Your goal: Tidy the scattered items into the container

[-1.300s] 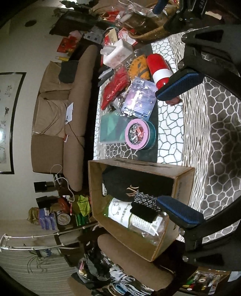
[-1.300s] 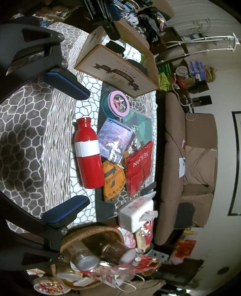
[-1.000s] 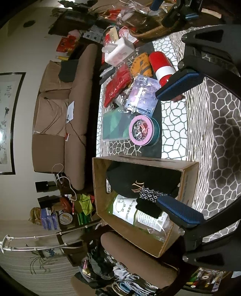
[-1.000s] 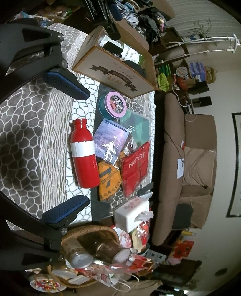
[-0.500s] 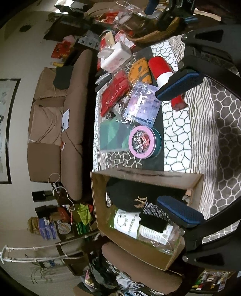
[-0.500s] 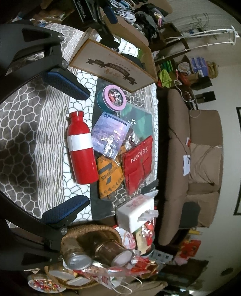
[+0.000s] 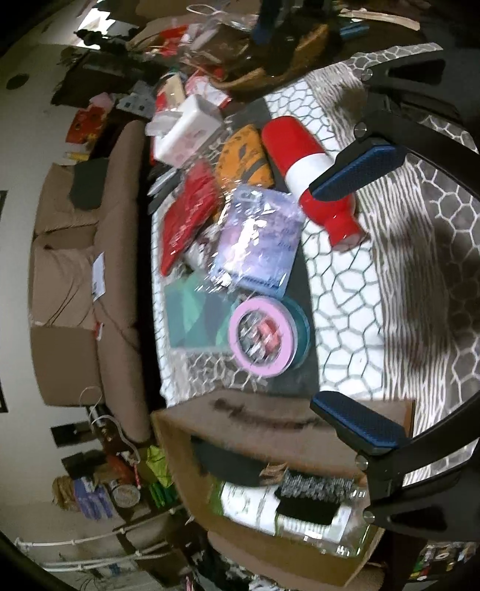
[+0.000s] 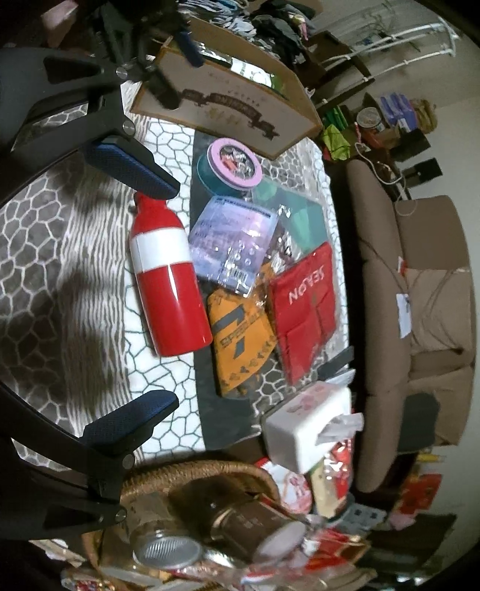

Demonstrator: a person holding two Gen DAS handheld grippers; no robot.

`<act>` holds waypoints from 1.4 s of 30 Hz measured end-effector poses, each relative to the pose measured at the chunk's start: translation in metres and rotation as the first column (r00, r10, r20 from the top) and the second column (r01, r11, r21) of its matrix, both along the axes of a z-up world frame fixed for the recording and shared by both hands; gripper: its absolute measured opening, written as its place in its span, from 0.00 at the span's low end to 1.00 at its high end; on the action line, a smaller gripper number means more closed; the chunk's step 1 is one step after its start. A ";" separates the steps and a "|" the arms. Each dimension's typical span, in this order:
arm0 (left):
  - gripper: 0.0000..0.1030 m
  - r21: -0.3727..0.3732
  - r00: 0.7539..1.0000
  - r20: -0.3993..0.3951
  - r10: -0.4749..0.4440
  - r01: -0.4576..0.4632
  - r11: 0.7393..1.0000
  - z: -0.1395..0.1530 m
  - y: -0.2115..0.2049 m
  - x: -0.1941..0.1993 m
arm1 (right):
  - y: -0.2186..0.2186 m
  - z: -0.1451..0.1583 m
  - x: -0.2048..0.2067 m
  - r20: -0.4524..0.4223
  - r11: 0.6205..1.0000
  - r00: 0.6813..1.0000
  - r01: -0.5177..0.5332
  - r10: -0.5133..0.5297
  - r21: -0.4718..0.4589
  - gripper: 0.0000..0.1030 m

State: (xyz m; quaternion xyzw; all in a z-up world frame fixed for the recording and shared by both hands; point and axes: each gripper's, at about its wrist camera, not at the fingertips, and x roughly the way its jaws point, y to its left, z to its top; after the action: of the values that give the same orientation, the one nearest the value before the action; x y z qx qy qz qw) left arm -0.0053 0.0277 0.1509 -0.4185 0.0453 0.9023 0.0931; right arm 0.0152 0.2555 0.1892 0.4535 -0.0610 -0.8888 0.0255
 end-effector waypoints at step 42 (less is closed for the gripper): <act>1.00 0.043 0.965 0.152 -0.213 0.209 0.977 -0.105 0.054 -0.024 | 0.023 -0.114 -0.066 0.287 0.948 0.944 -0.070 0.164 -0.309 1.00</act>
State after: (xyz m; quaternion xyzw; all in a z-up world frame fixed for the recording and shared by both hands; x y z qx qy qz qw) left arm -0.0291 0.0816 0.0459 -0.4790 0.0701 0.8525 0.1972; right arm -0.0506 0.2784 0.0753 0.5809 -0.1685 -0.7846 0.1362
